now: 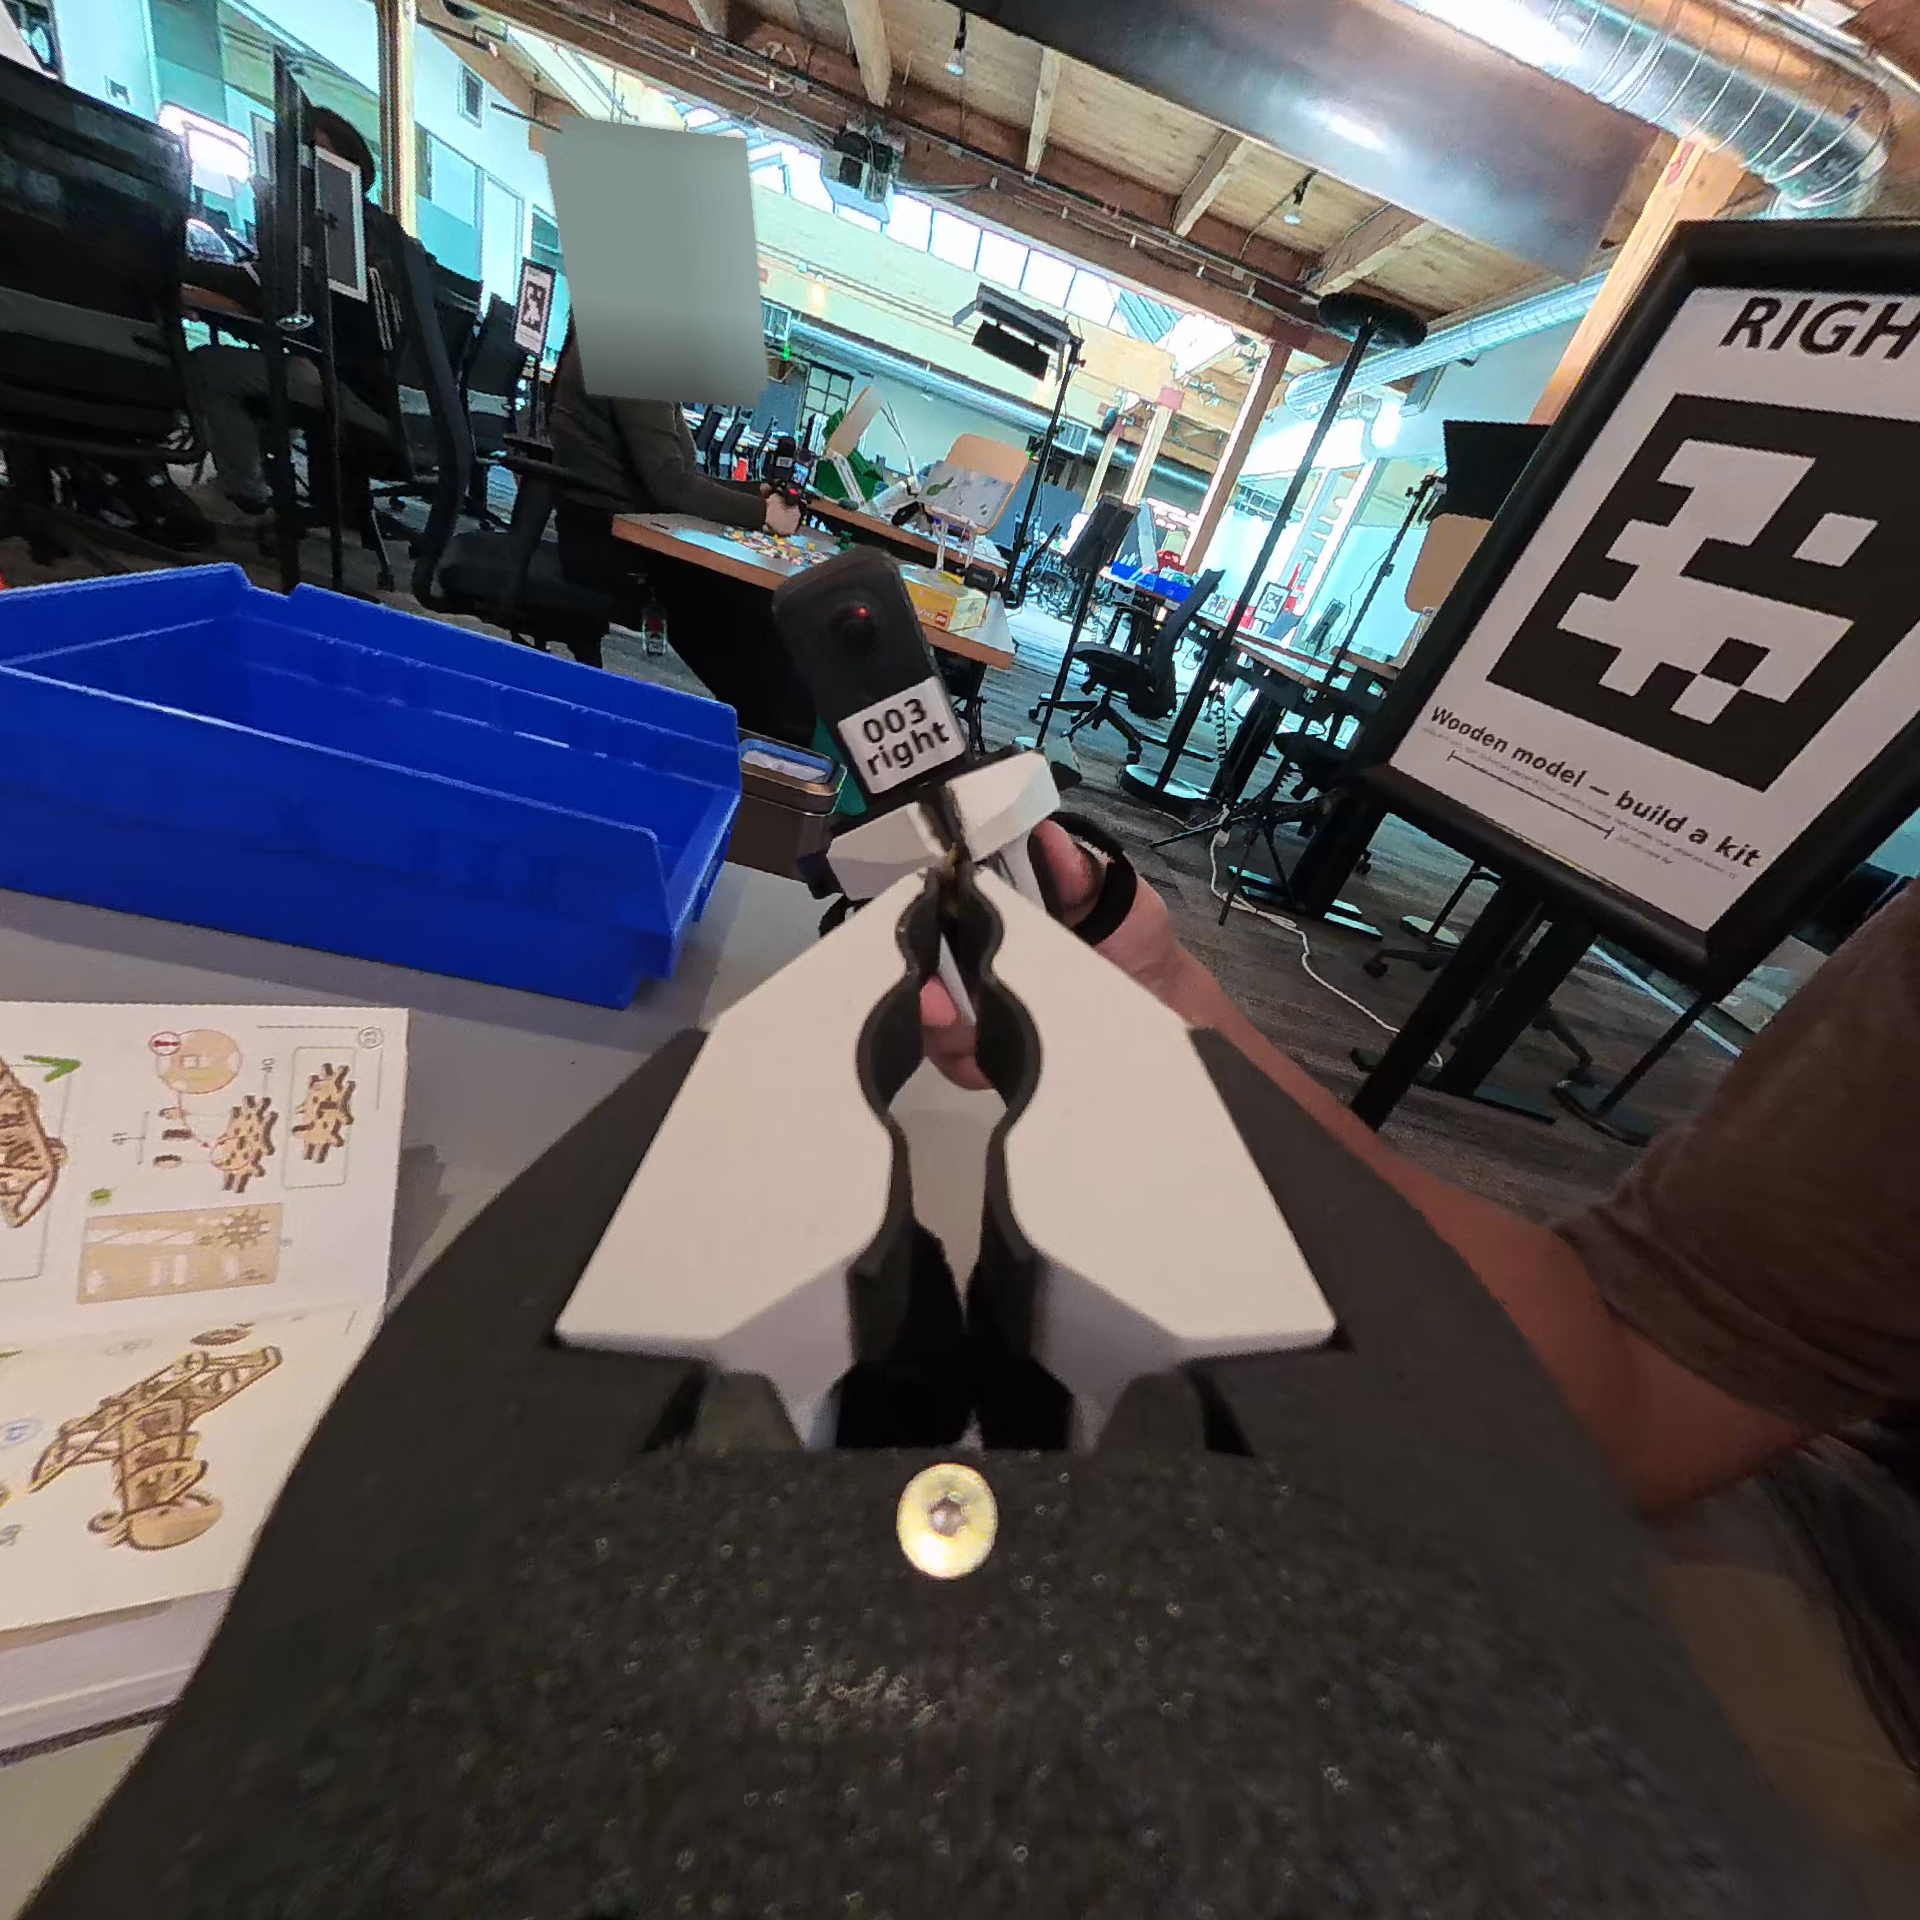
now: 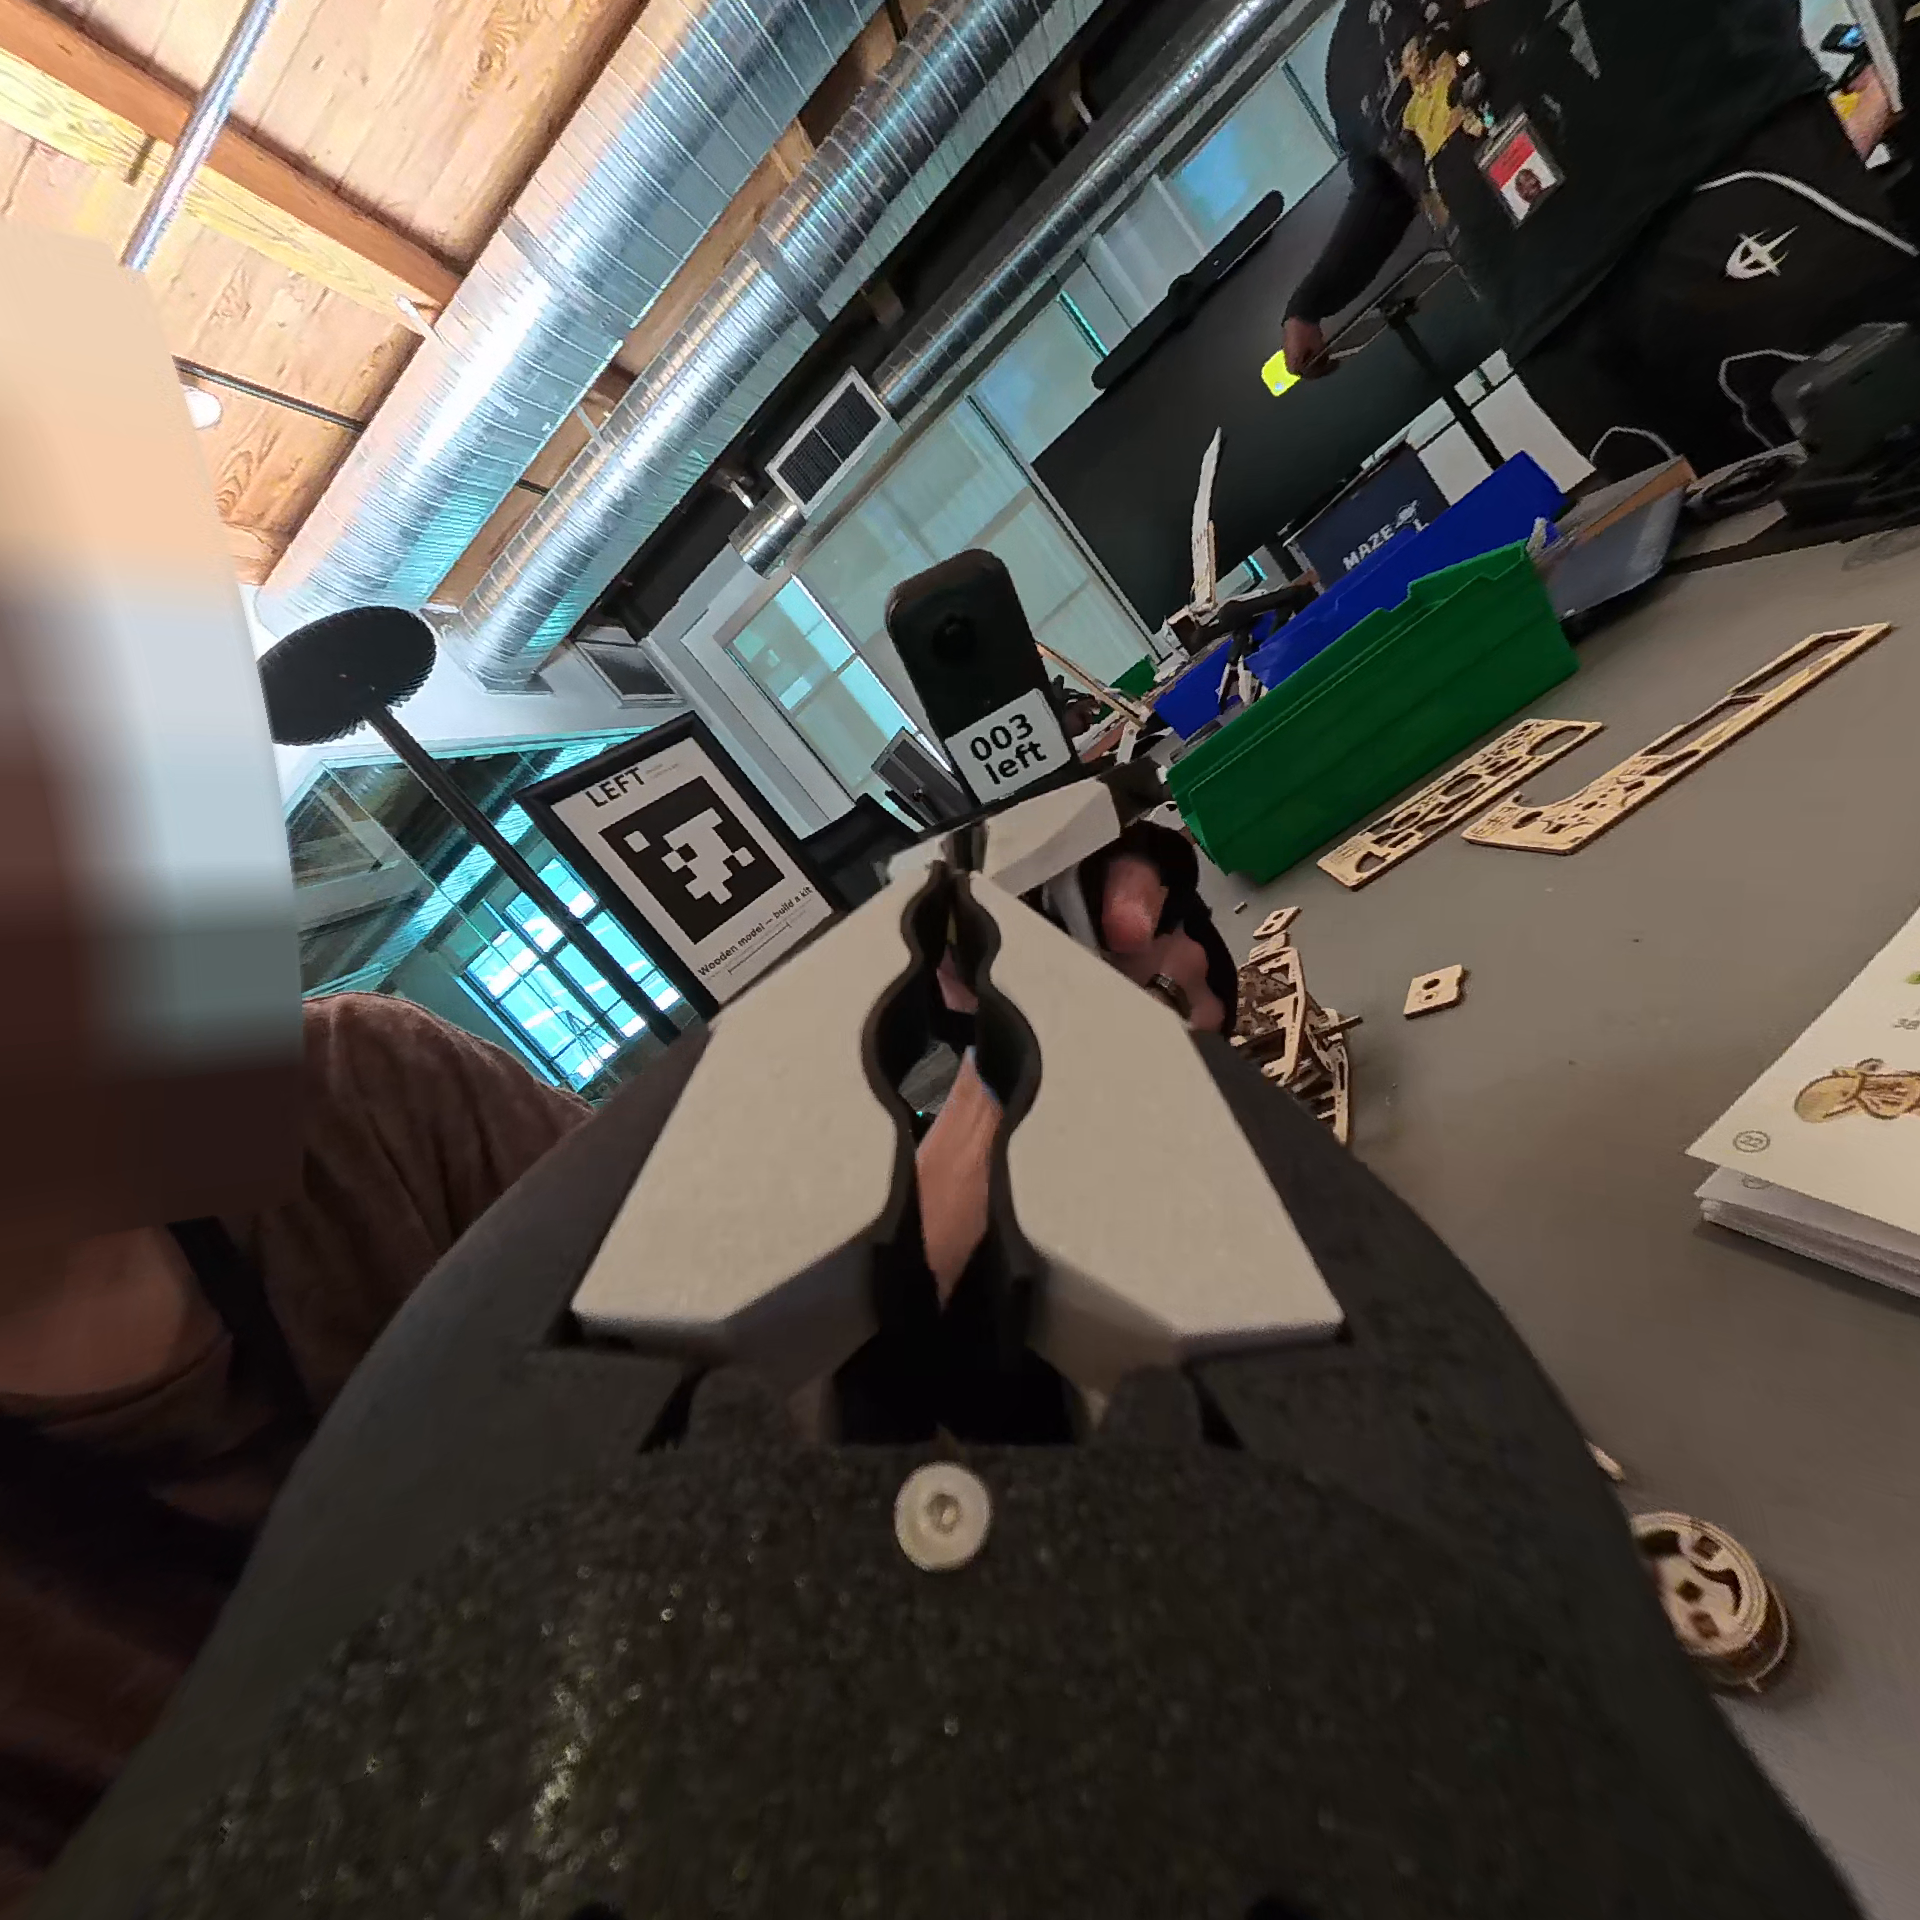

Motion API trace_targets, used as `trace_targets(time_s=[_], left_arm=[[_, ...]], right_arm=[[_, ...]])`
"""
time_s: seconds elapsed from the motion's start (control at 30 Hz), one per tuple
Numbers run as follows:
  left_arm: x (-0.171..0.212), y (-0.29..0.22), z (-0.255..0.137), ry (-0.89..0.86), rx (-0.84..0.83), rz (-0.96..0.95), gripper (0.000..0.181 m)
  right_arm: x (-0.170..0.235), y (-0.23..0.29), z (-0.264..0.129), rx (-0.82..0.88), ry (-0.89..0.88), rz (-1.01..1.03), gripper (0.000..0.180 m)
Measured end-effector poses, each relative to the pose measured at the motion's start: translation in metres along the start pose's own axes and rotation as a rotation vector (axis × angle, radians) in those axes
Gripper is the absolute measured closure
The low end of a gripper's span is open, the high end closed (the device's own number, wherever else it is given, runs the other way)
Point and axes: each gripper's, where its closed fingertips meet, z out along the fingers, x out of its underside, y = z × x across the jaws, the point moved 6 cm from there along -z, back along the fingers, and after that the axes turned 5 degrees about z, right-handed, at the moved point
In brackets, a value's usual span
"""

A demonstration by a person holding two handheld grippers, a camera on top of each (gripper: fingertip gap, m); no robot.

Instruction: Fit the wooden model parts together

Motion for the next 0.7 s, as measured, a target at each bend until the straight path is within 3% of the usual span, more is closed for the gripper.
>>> trace_targets(time_s=[0.13,0.23,0.4,0.57,0.7], left_arm=[[0.005,0.008,-0.003,0.07,-0.084,0.027,0.181],[0.018,0.022,-0.005,0.209,-0.209,0.016,0.181],[0.086,0.042,0.004,0.531,-0.367,-0.2,0.181],[0.123,0.047,0.016,0.663,-0.452,-0.269,0.181],[0.131,0.052,0.017,0.691,-0.467,-0.292,0.181]], right_arm=[[-0.003,-0.008,-0.003,0.145,-0.005,-0.072,0.18],[0.002,-0.025,-0.01,0.427,0.079,-0.196,0.18],[0.043,-0.069,-0.036,0.845,0.319,-0.038,0.18],[0.058,-0.089,-0.051,1.077,0.405,0.016,0.18],[0.059,-0.1,-0.055,1.102,0.433,0.013,0.18]])
